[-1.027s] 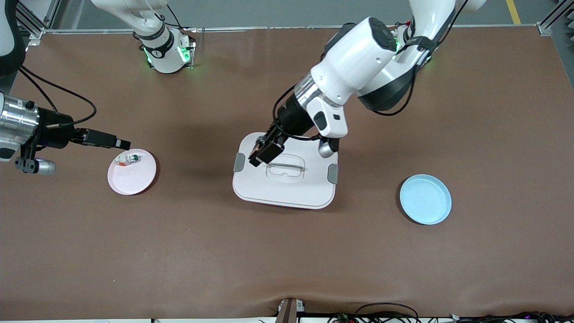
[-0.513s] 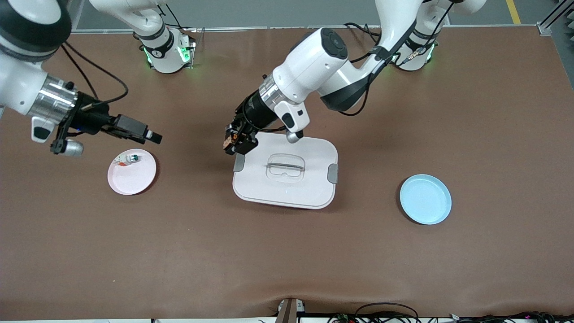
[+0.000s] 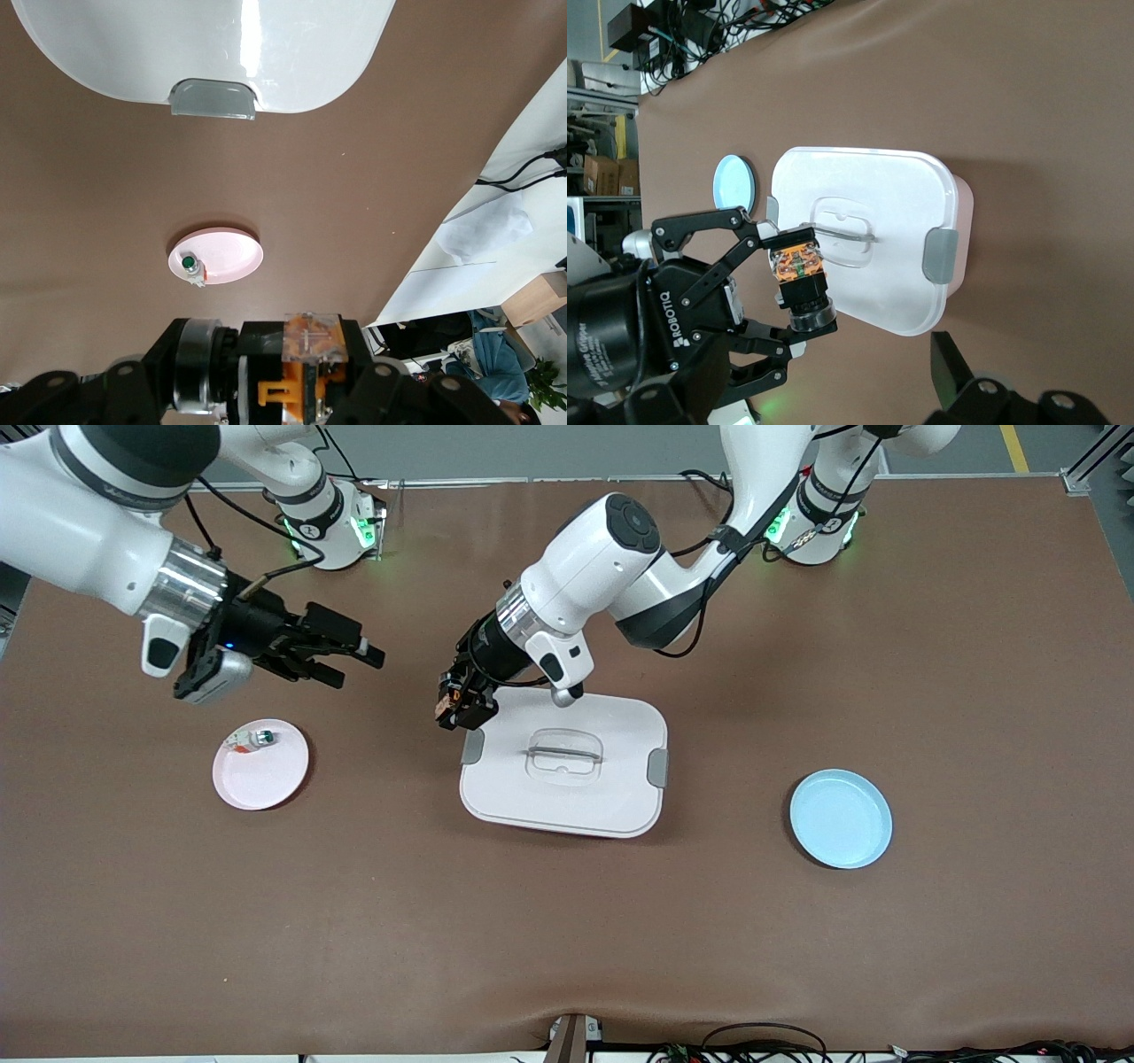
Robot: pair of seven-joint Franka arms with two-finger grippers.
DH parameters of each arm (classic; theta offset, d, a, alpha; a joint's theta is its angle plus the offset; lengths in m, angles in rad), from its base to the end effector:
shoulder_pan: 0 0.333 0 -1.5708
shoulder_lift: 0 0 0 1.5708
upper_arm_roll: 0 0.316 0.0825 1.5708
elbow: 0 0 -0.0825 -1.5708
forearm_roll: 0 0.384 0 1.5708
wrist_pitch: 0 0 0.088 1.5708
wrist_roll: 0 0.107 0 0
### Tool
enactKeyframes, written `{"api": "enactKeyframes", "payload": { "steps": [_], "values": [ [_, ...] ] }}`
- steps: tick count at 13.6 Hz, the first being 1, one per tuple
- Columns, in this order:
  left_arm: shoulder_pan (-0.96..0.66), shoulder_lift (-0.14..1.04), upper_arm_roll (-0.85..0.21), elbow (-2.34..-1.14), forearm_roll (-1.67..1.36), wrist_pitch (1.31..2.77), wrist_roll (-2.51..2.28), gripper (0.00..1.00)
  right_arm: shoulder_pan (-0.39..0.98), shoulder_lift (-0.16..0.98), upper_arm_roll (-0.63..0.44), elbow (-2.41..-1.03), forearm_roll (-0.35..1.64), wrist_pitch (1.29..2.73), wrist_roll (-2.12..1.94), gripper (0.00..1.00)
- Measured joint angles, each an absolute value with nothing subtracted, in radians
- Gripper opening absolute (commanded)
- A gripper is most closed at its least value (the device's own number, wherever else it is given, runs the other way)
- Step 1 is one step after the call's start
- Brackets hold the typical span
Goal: Transfer orange switch to right arm and place
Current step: 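Hold the switch out while the right gripper reaches toward it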
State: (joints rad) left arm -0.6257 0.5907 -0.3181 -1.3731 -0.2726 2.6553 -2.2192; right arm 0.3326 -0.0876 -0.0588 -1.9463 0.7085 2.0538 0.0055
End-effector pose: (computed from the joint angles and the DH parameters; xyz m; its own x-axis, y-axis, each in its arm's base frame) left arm 0.5032 -0.5750 0.4660 0.0698 0.7322 -0.6775 0.9733 0.0988 0.2071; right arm 0.5270 0.1834 0.5497 0.9959 -0.0387 0.0815 0.0212 -0.7777 -0.6282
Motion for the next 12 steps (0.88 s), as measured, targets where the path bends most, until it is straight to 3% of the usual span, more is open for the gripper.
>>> {"api": "enactKeyframes", "payload": {
  "steps": [12],
  "values": [
    [-0.627,0.591,-0.316,-1.367,-0.273,2.655,-2.219,0.4,0.383,0.07,-0.061,-1.921,0.91,2.205,-0.271,1.0]
  ]
}}
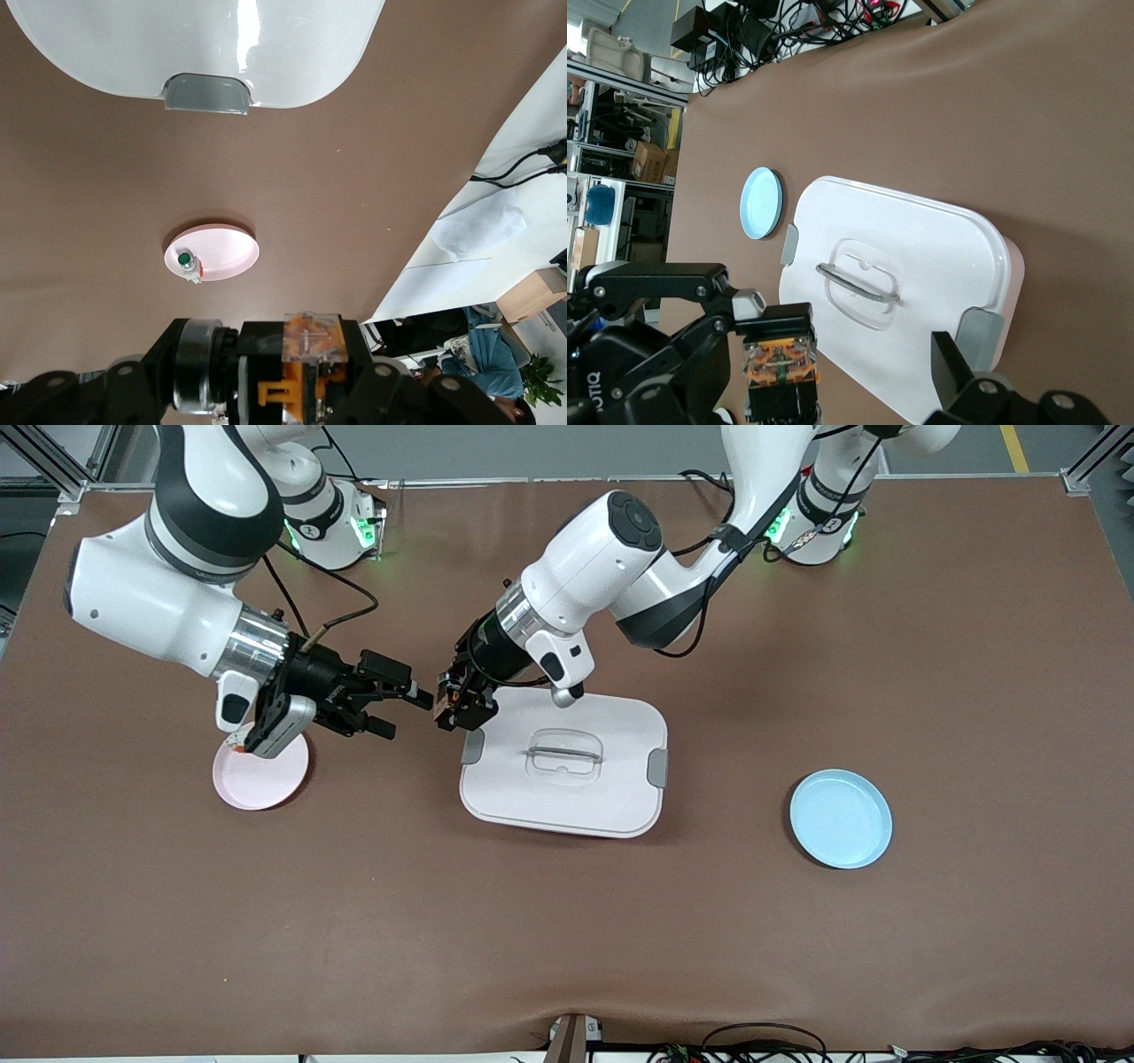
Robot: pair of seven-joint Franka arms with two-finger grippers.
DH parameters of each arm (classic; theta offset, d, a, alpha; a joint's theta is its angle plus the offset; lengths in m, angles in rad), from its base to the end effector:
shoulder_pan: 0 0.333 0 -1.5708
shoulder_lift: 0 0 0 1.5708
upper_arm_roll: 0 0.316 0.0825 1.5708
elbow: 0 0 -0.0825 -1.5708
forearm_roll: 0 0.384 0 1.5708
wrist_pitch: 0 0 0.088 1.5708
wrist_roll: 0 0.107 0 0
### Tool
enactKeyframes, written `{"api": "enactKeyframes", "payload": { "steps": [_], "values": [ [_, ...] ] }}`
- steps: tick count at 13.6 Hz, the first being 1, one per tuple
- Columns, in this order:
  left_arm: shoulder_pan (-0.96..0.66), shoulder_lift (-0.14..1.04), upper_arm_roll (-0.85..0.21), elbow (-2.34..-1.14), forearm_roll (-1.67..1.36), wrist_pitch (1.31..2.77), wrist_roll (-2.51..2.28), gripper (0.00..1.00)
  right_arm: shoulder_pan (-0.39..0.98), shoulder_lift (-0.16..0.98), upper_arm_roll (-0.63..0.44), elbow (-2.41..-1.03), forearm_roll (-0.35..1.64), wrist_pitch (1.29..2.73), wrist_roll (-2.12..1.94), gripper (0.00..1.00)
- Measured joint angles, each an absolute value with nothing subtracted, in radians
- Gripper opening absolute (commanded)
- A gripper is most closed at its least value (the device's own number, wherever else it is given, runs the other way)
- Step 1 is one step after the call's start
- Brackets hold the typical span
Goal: Transfer orange switch to right arm and place
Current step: 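Hold the switch out while the right gripper reaches toward it, then close the right gripper on the switch and open the left gripper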
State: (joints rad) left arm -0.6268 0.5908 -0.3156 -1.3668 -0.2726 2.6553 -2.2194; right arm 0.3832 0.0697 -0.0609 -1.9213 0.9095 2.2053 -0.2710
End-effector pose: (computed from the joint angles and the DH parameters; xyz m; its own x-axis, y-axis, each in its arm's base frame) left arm 0.5044 -0.5747 0.4690 0.0713 0.7298 -0.6799 0.9722 0.1017 0.2111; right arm 0.5629 0.2170 0.4873 0.9799 0.0264 0.1979 0.1584 -0.7061 -0.6902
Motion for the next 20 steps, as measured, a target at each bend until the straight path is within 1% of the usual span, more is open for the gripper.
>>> {"api": "enactKeyframes", "payload": {
  "steps": [6,20],
  "values": [
    [-0.627,0.592,-0.312,-1.372,-0.273,2.653,-2.22,0.4,0.42,0.109,-0.061,-1.904,0.911,2.207,-0.271,1.0],
    [-0.63,0.592,-0.31,-1.364,-0.273,2.655,-2.22,0.4,0.421,0.118,-0.062,-1.914,0.91,2.172,-0.324,1.0]
  ]
}}
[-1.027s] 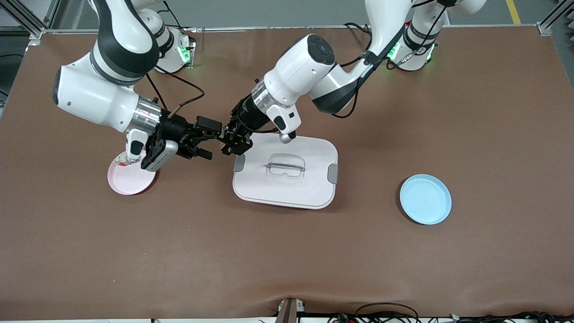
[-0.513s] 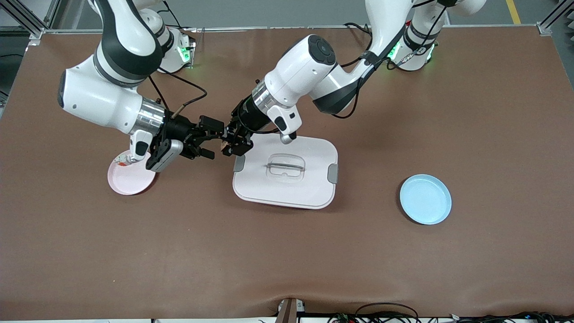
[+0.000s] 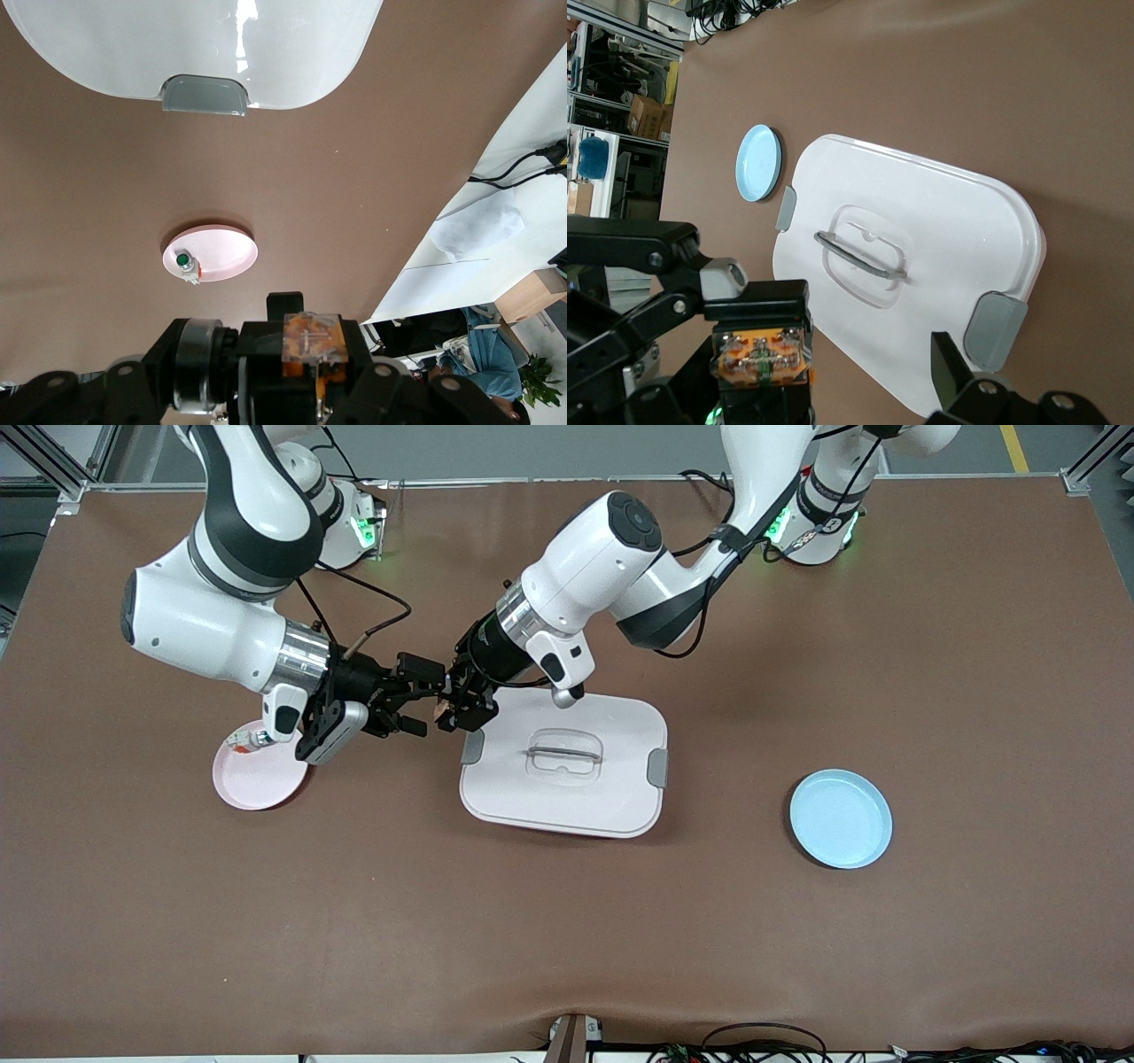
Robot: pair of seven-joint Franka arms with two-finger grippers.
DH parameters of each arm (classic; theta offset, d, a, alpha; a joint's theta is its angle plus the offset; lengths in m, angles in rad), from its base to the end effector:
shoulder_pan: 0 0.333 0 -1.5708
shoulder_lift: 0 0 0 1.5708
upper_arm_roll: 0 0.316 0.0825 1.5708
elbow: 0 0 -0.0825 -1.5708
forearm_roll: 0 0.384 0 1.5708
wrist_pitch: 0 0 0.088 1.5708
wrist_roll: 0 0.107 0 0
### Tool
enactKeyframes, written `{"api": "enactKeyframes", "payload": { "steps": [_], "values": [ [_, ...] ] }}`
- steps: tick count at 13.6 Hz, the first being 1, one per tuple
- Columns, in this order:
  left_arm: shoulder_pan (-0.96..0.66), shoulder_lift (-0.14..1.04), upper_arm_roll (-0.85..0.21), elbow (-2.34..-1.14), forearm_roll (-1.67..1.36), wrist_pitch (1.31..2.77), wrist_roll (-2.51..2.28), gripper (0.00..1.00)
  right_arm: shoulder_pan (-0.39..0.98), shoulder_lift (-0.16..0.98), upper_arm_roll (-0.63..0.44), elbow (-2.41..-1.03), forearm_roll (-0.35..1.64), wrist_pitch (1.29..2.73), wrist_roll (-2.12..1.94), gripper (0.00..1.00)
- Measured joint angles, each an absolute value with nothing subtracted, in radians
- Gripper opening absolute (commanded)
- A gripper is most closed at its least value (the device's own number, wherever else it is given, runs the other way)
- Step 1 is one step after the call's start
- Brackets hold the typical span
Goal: Transfer orange switch to right arm and place
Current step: 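Close the right gripper on the switch and open the left gripper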
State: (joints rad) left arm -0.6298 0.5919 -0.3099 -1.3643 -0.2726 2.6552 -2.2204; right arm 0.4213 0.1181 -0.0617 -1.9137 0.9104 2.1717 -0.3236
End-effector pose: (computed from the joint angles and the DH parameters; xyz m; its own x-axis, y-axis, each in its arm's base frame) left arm 0.5056 -0.5743 0.4689 0.0704 0.7308 -0.6790 0.9715 0.1042 0.2129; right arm 0.5584 0.2437 0.4597 0.9769 0.1251 0.1734 0.2108 -0.6991 -0.6832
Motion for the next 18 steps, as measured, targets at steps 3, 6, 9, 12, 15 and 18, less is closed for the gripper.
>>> {"api": "enactKeyframes", "payload": {
  "steps": [3,6,9,12,15,18],
  "values": [
    [-0.63,0.592,-0.31,-1.363,-0.273,2.655,-2.22,0.4,0.421,0.118,-0.062,-1.911,0.91,2.174,-0.327,1.0],
    [-0.63,0.592,-0.31,-1.361,-0.273,2.656,-2.22,0.4,0.421,0.118,-0.062,-1.901,0.91,2.176,-0.332,0.74],
    [-0.629,0.592,-0.308,-1.361,-0.273,2.656,-2.22,0.4,0.428,0.117,-0.061,-1.883,0.911,2.175,-0.341,0.52],
    [-0.629,0.592,-0.307,-1.36,-0.273,2.656,-2.22,0.4,0.436,0.116,-0.061,-1.874,0.911,2.179,-0.346,0.0],
    [-0.629,0.594,-0.307,-1.361,-0.273,2.661,-2.22,0.68,0.437,0.116,-0.061,-1.871,0.91,2.177,-0.361,0.0],
    [-0.629,0.594,-0.307,-1.361,-0.27,2.661,-2.22,1.0,0.438,0.117,-0.061,-1.87,0.906,2.178,-0.375,0.0]
  ]
}}
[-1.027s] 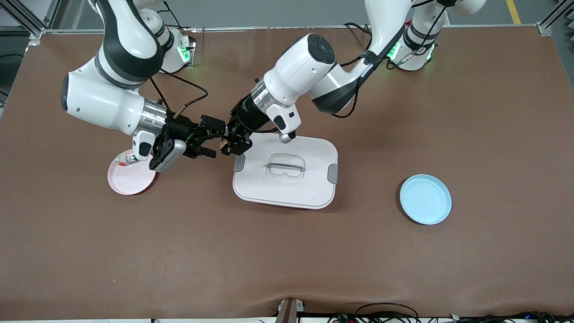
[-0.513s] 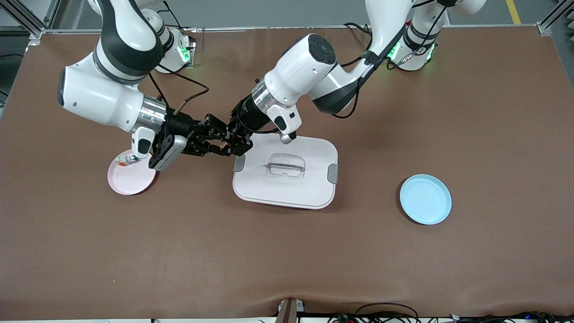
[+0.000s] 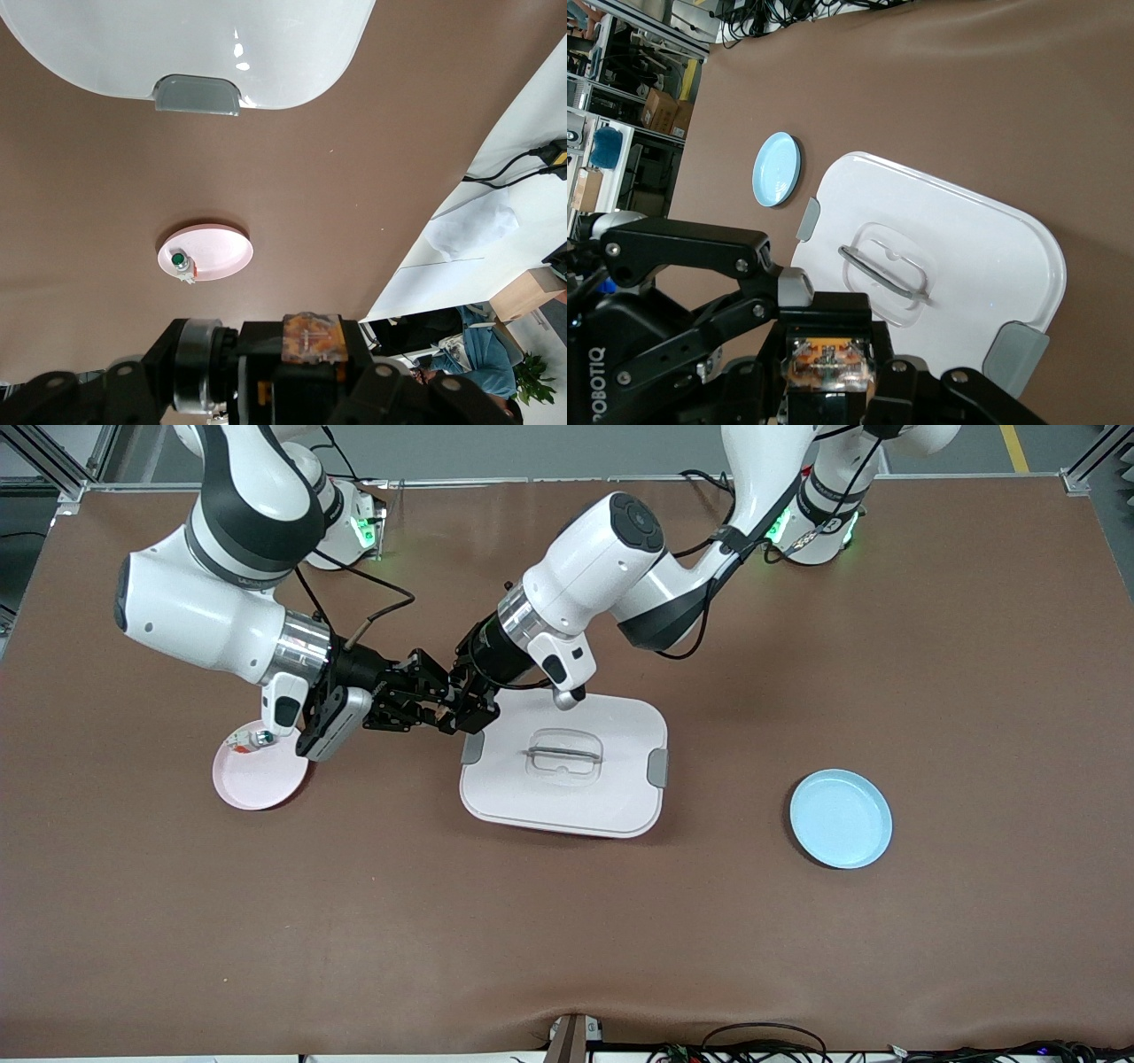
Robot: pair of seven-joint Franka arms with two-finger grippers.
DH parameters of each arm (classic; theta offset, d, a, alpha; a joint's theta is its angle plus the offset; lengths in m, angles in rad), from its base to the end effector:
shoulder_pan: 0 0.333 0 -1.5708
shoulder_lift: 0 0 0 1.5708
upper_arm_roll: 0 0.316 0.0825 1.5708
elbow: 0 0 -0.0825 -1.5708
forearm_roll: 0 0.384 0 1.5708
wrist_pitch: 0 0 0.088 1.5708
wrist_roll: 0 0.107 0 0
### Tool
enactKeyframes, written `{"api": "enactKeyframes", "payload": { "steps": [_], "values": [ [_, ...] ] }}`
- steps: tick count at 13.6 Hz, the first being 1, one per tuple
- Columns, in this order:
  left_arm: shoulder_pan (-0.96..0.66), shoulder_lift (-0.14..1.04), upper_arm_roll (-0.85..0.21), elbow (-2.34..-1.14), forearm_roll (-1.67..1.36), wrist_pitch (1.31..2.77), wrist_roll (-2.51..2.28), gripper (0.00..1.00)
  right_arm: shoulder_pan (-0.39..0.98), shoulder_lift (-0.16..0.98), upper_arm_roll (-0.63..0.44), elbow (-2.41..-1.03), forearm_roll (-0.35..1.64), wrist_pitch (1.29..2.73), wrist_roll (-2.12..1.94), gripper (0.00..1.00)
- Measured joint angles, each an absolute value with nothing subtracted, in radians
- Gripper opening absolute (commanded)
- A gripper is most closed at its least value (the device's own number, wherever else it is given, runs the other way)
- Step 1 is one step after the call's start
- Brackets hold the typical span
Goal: Transfer orange switch to right arm and place
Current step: 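Close the right gripper on the switch and open the left gripper, then carry the switch to the pink plate while the left gripper withdraws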
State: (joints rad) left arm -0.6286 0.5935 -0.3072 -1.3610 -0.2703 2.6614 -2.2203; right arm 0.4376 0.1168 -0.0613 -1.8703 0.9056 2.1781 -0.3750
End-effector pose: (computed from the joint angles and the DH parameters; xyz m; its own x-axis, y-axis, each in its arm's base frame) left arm 0.5083 -0.5728 0.4700 0.0714 0.7291 -0.6807 0.9693 0.1104 0.2198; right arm 0.5614 0.2551 0.4822 0.9513 0.1721 0.2559 0.3027 -0.6799 -0.6679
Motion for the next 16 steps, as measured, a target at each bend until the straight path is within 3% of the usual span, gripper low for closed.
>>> {"api": "enactKeyframes", "payload": {
  "steps": [8,16],
  "values": [
    [-0.621,0.59,-0.307,-1.355,-0.208,2.661,-2.22,1.0,0.397,0.16,-0.082,-1.87,0.792,2.163,-0.638,0.0],
    [-0.533,0.593,-0.3,-1.427,-0.004,2.647,-2.219,1.0,0.247,0.217,-0.089,-1.906,0.475,2.104,-1.013,0.0]
  ]
}}
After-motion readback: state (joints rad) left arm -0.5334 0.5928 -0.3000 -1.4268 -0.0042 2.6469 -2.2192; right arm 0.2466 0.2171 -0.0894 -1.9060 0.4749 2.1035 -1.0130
